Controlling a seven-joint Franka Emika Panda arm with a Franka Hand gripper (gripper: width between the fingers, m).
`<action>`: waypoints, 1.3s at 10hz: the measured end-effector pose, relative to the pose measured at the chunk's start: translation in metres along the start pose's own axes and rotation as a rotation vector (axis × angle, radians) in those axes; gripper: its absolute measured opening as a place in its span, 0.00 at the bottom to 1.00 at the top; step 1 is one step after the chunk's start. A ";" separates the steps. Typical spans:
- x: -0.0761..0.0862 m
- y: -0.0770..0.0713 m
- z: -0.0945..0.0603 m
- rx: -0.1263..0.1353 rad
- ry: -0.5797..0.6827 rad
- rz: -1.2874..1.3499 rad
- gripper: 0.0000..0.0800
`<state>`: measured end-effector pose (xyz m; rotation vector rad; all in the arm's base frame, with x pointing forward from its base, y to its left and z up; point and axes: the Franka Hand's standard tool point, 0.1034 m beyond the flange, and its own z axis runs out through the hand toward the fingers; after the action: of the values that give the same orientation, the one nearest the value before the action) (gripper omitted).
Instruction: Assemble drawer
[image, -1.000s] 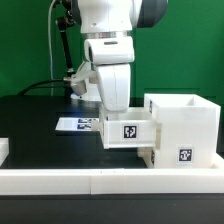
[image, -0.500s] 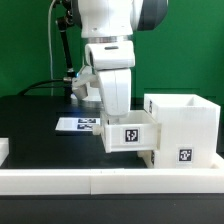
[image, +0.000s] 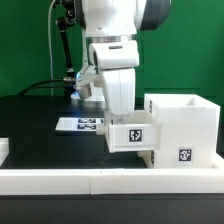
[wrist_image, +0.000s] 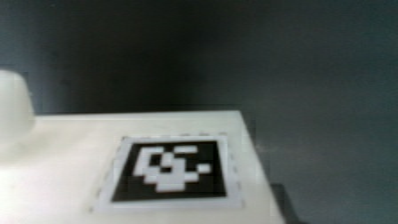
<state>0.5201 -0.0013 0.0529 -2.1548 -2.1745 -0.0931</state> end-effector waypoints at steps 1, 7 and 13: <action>0.002 0.001 0.000 -0.001 0.000 -0.003 0.05; 0.015 0.002 0.001 -0.012 0.005 -0.010 0.05; 0.013 0.002 0.002 -0.011 0.007 -0.007 0.31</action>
Offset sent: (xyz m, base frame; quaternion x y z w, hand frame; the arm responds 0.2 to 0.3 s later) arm 0.0013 0.0184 -0.0001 -0.0134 0.0048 -0.0094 0.9999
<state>0.5215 0.0116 0.0520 -2.1502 -2.1829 -0.1132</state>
